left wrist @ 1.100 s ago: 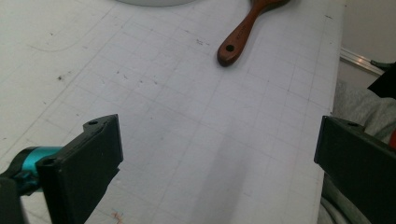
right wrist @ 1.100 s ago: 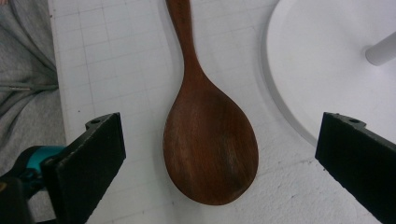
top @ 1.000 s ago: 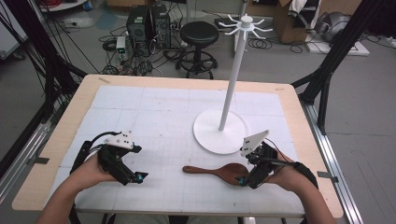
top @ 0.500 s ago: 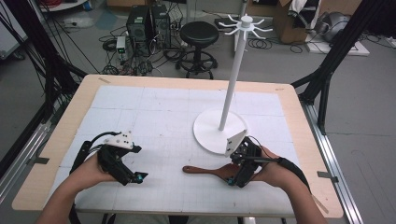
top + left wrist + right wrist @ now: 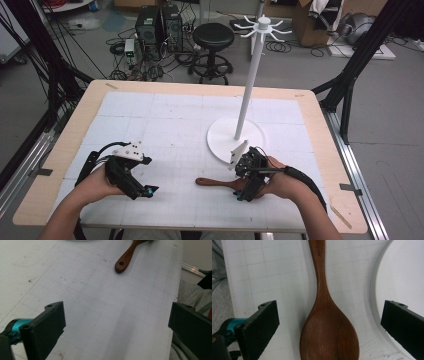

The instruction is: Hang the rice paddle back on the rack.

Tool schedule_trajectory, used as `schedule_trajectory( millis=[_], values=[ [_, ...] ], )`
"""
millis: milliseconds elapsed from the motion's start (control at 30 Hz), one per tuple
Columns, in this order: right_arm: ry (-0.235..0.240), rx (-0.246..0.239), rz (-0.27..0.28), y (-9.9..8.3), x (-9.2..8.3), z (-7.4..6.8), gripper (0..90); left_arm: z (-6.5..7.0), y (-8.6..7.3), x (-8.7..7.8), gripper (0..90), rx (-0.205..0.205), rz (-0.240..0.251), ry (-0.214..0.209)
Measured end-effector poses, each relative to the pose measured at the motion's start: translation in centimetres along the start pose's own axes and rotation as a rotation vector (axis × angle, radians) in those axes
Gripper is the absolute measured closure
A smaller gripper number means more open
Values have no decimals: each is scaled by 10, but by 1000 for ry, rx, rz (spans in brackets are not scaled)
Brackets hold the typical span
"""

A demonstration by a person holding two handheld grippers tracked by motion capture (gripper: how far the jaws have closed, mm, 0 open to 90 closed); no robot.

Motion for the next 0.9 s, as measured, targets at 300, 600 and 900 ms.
schedule_trajectory(
  millis=[300,600,900],
  values=[
    [0,5,-60,8,7,-4,5,-1,-1,0,17,4,-9,12],
    [19,-21,-92,15,16,-7,27,-1,-1,0,17,6,-1,16],
    [22,-36,-114,19,23,-7,31,-1,-1,0,17,7,-2,18]
  ],
)
Point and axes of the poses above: each handheld gripper's, and its own axes: x roughly forward along the jaws, y roughly out of its top, z roughly to its right, the point moved 8 cm from there along x, roughly forward along the jaws, and after that the axes turned 2 degrees about -y, right-handed, at the moved point
